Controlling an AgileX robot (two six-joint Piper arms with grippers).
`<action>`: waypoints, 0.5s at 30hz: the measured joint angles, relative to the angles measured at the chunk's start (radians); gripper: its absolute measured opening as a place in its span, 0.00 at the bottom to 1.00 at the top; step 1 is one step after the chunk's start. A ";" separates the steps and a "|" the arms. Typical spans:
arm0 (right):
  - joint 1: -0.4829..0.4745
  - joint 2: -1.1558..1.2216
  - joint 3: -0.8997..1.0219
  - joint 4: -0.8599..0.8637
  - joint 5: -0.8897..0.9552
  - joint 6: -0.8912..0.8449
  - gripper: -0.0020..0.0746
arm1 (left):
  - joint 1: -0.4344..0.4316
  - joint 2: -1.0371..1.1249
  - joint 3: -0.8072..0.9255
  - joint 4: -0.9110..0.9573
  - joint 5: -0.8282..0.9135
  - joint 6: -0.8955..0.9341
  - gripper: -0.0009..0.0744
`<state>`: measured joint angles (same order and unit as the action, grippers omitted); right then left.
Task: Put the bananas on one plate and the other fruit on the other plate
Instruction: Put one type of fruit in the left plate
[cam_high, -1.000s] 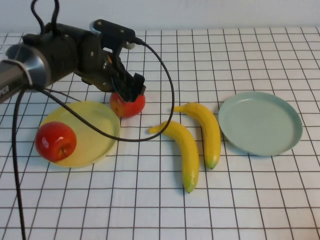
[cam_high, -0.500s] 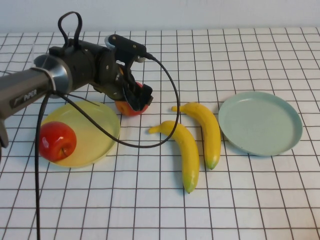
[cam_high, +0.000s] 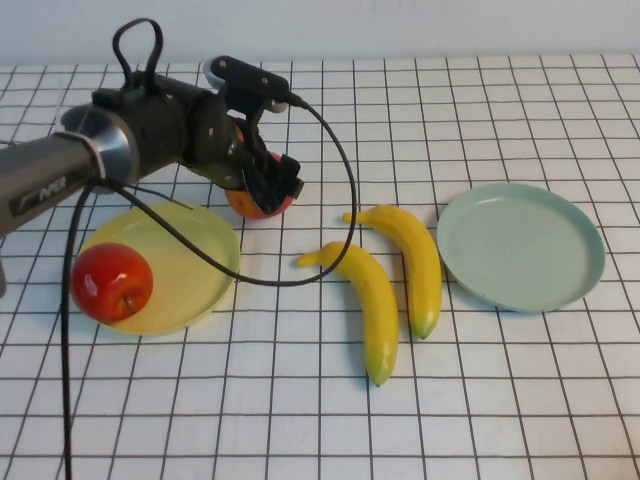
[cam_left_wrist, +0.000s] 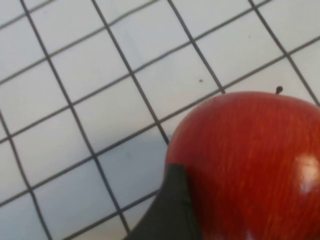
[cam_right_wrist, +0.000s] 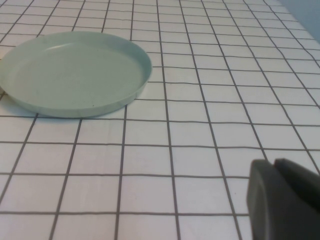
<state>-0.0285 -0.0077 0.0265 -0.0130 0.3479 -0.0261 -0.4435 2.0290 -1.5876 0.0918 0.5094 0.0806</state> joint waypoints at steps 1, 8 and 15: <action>0.000 0.000 0.000 0.000 0.000 0.000 0.01 | 0.000 -0.019 0.002 0.007 0.002 -0.005 0.78; 0.000 0.000 0.000 0.000 0.000 0.000 0.01 | 0.000 -0.244 0.087 0.013 0.019 -0.029 0.78; 0.000 0.000 0.000 0.000 0.000 0.000 0.01 | 0.060 -0.398 0.403 0.003 -0.094 -0.096 0.78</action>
<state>-0.0285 -0.0077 0.0265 -0.0130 0.3479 -0.0261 -0.3834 1.6311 -1.1842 0.0949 0.4156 -0.0159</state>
